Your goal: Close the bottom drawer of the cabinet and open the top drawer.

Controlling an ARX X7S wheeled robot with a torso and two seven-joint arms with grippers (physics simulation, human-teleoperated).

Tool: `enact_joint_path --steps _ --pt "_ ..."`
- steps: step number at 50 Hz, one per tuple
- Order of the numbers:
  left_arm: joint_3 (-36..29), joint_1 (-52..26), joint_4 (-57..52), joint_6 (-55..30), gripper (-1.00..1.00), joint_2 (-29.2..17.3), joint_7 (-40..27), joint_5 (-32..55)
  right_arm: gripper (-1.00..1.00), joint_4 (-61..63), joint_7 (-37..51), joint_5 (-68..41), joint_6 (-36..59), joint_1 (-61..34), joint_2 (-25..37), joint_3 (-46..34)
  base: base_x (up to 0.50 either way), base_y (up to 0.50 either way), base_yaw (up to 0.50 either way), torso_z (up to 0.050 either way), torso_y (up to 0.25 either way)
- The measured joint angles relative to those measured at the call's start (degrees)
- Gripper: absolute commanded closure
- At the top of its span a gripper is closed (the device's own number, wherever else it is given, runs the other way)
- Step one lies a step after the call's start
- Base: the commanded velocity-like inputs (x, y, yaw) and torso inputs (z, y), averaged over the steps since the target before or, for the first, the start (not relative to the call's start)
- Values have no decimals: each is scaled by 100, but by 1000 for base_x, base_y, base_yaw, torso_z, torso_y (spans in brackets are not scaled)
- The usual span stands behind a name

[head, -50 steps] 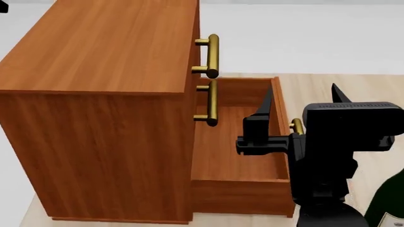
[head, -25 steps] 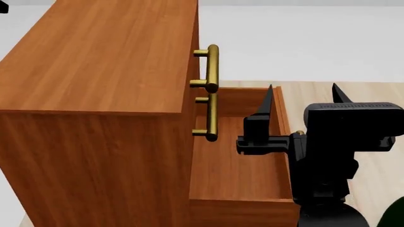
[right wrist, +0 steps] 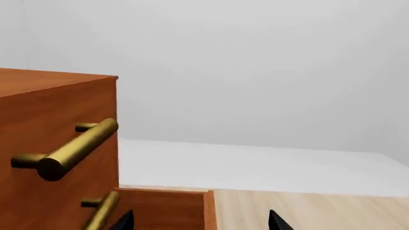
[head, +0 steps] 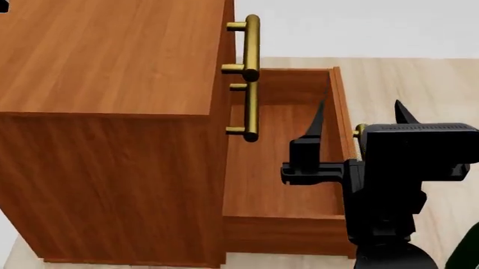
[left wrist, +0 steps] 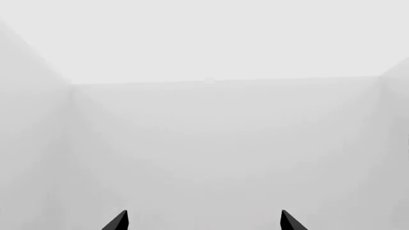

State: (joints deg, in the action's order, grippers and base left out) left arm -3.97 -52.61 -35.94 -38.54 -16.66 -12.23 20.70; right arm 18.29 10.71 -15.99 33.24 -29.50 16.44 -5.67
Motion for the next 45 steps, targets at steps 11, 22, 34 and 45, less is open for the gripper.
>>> enact_joint_path --steps 11,22,34,45 --pt "-11 -8 -13 -23 -100 -16 -34 36 -100 -8 12 -21 -13 2 18 -13 -1 0 0 0 -177" --pt "-14 -8 -4 -17 -100 -32 -59 68 -100 -8 33 -39 -8 -5 36 -35 -2 0 0 0 -128" --pt "-1 -3 14 10 -100 -37 -97 97 -100 55 260 164 270 -84 140 -145 0 0 0 0 0" --pt "-7 13 19 25 -100 -52 -129 117 -100 230 472 475 763 -172 388 -367 0 0 0 0 0"
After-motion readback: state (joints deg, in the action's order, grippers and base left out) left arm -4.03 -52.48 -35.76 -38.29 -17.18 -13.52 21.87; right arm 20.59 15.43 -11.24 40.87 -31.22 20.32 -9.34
